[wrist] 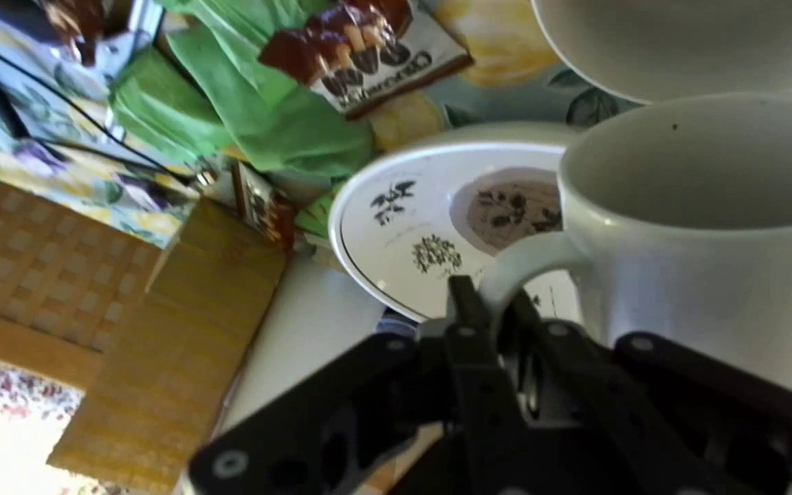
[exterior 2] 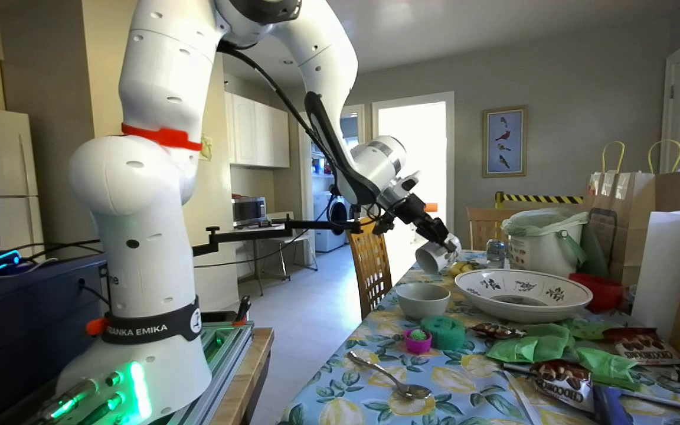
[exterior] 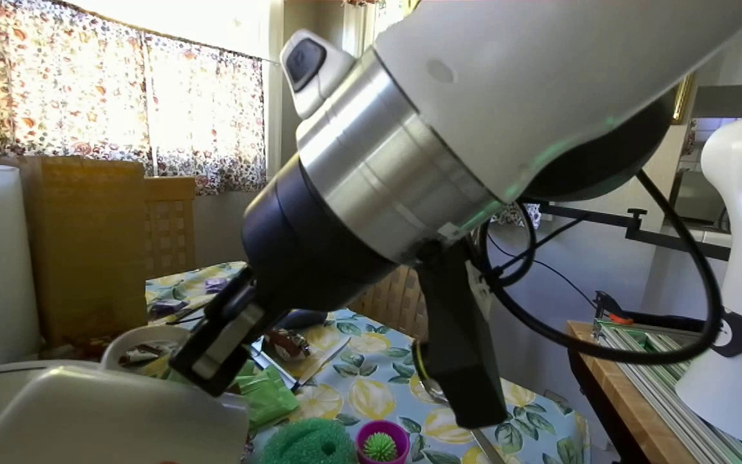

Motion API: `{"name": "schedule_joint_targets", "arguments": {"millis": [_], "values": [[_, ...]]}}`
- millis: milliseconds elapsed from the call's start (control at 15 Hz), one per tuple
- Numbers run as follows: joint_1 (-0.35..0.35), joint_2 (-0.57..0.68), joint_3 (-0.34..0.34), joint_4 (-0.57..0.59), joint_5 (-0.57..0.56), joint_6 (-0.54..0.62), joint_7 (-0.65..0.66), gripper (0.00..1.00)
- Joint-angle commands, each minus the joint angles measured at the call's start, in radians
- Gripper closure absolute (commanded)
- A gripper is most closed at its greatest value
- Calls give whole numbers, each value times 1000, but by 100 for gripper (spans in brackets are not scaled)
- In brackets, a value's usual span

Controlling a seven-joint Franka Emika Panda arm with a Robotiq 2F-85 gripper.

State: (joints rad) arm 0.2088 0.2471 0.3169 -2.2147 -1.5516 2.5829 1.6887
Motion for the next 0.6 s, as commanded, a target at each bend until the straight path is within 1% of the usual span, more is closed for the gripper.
{"name": "schedule_joint_targets", "arguments": {"millis": [0, 67, 200, 533], "values": [[9, -12, -6, 18, 256, -15, -149, 97], [14, -15, -8, 22, 311, -20, -175, 97], [24, -25, -20, 36, 340, -2, -175, 97], [34, -47, -47, 58, 354, 19, -118, 97]]}}
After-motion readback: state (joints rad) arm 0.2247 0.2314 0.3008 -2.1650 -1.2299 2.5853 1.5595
